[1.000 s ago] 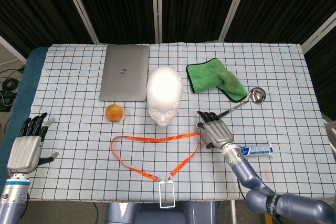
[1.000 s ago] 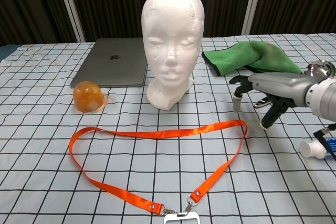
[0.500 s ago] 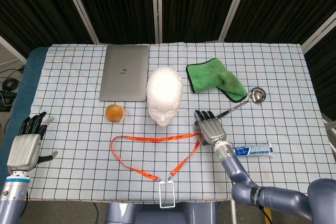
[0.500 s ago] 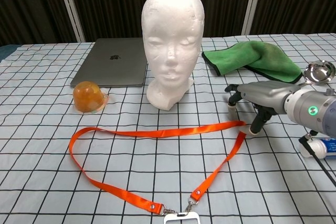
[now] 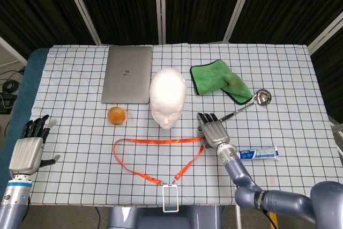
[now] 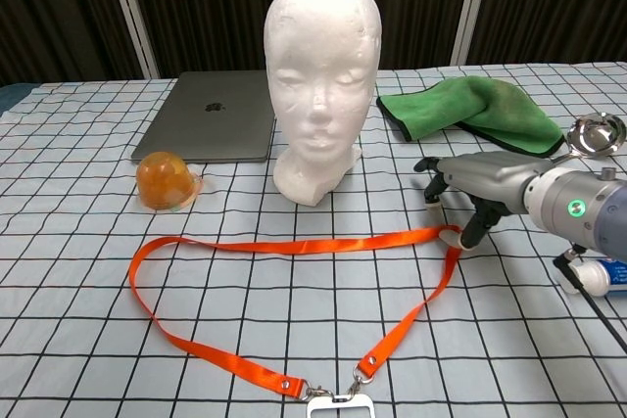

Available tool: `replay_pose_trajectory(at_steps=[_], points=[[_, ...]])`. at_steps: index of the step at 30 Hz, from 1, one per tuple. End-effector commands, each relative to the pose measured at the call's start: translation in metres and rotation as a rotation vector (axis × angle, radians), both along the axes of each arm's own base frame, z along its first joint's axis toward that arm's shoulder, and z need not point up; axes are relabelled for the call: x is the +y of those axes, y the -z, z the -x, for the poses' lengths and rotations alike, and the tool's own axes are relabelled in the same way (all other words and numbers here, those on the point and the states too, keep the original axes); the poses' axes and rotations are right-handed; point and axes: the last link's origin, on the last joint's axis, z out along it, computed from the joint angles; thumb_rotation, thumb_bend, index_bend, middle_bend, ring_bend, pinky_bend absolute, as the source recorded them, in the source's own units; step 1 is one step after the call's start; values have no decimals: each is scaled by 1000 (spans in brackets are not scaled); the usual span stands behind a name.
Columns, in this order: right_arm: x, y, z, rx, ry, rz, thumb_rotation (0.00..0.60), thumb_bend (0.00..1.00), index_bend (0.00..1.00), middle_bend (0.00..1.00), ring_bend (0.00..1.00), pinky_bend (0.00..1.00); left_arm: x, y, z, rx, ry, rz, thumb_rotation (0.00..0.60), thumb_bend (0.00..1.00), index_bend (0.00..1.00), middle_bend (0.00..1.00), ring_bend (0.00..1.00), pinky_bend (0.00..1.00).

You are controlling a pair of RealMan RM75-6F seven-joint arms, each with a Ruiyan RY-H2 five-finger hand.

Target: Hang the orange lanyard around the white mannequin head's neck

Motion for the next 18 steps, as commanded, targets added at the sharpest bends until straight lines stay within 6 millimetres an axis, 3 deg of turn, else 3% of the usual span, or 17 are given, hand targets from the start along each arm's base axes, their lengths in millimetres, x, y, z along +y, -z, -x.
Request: replay_pose_trajectory(at_steps=[1,8,13,18], points=[[1,0,1,-3,-4,0,600,443,623,29,0,0,0,0,0,2,-1,1,600,0,0,0,0,0],[6,-5,1,-13,-12,-14,600,462,657,57,0,0,8,7,-4,-9,16,27,600,0,27,0,0,0],[14,-15,-2,-23,-32,-21,600,465,674,71,0,0,31,25,-19,-44,79,90,600,13,224,0,0,0],[23,-29,-6,-32,-72,-30,600,465,683,76,0,0,60,56,-41,-69,146,177,600,175,343,0,0,0]])
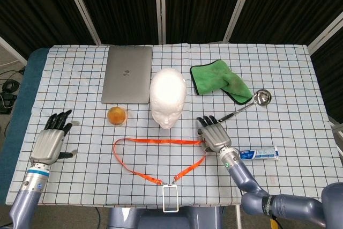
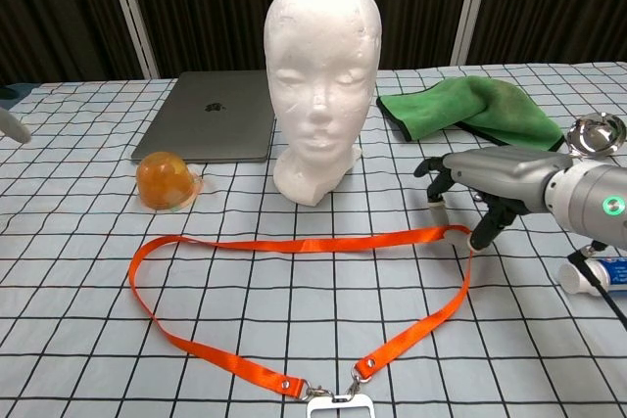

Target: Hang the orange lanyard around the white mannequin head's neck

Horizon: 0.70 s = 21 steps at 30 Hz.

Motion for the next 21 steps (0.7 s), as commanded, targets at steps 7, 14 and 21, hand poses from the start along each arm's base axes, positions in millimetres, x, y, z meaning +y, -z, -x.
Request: replay_pose_trajectory(at_steps=[7,14,21], points=[[15,-15,-3,6,-60,-16,600,469,694,79,0,0,38,61,-45,-22,134,138,600,286,408,0,0,0],[18,-19,-4,-3,-75,-19,600,471,699,83,0,0,47,96,-66,13,176,198,600,307,413,0,0,0],[19,-21,-2,-10,-71,-23,600,471,701,83,0,0,48,118,-76,48,183,209,600,335,431,0,0,0]])
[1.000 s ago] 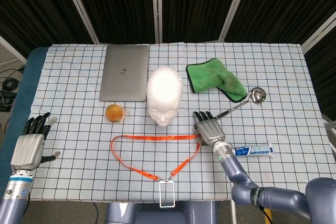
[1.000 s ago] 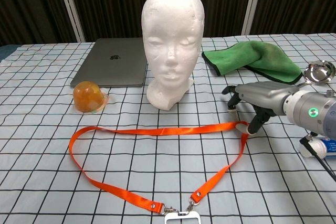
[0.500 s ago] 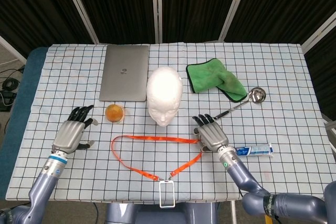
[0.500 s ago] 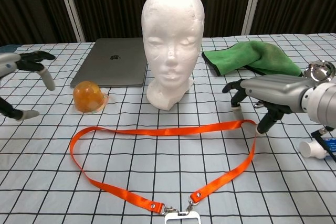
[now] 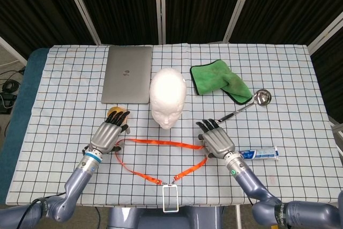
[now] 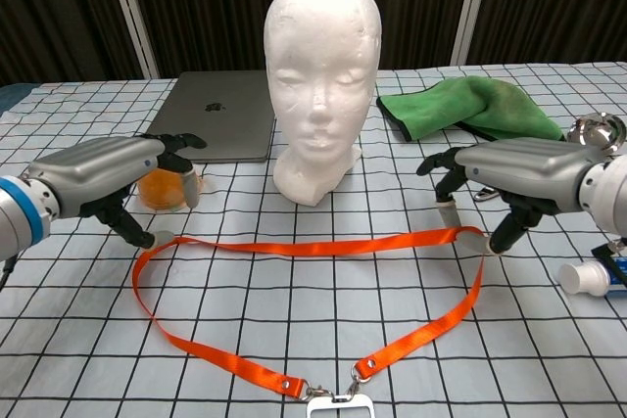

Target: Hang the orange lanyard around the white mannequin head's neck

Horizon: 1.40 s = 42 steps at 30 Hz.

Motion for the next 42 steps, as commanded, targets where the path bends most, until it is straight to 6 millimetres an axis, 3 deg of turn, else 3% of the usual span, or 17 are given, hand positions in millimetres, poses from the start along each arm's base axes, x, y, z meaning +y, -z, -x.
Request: replay_pose_trajectory(at_steps=[1,18,31,42], points=[[0,-1,1,-5,3,1,600,471,701,84,0,0,2,9,-3,19,5,-2,600,337,432,0,0,0],[0,-2,6,-12,7,-4,600,471,704,86,0,0,6,36,6,64,-44,9,600,407,484,0,0,0],[2,-1,7,-12,4,-6,600,471,705,88,0,0,7,41,5,62,-52,-7,600,449,631,0,0,0],[6,-11,3,-40,-19,8,600,470,709,96,0,0,0,33,-3,30,-4,-25,600,449,671,0,0,0]])
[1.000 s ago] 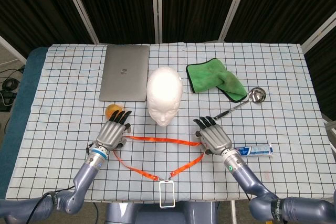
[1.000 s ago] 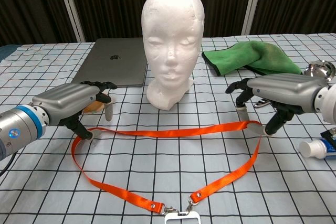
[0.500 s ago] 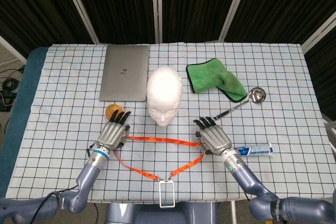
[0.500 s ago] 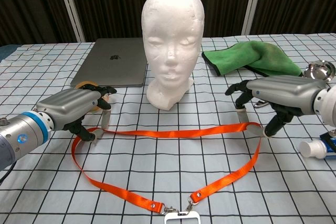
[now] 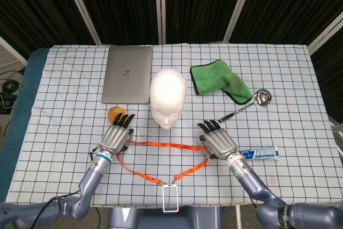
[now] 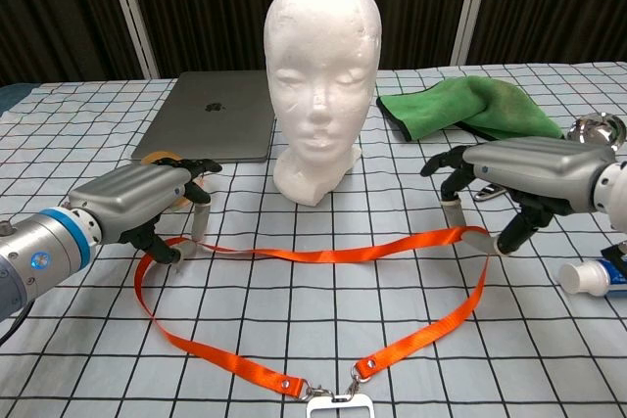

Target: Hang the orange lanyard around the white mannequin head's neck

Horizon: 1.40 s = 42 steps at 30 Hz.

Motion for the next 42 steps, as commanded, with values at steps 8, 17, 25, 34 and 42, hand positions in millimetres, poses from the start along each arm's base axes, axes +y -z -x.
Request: replay_pose_trajectory(at_steps=[8,17,25,34,42], points=[[10,-20,-8,-63,-68,45,600,471,711,100,0,0,-13,-26,-9,-80,85,-51,600,449,682,0,0,0],[16,-55,-35,-249,-160,131,600,471,715,117,0,0,-20,-77,-22,-238,148,-137,600,449,700,0,0,0],[16,-91,-62,-392,-193,193,600,471,716,124,0,0,-15,-119,-34,-373,120,-169,600,450,704,0,0,0],[6,-117,-79,-480,-175,257,600,470,716,136,0,0,5,-146,-50,-465,98,-176,600,452,728,0,0,0],[-12,-127,-94,-515,-148,287,600,471,716,140,0,0,23,-161,-64,-479,85,-202,600,452,739,0,0,0]])
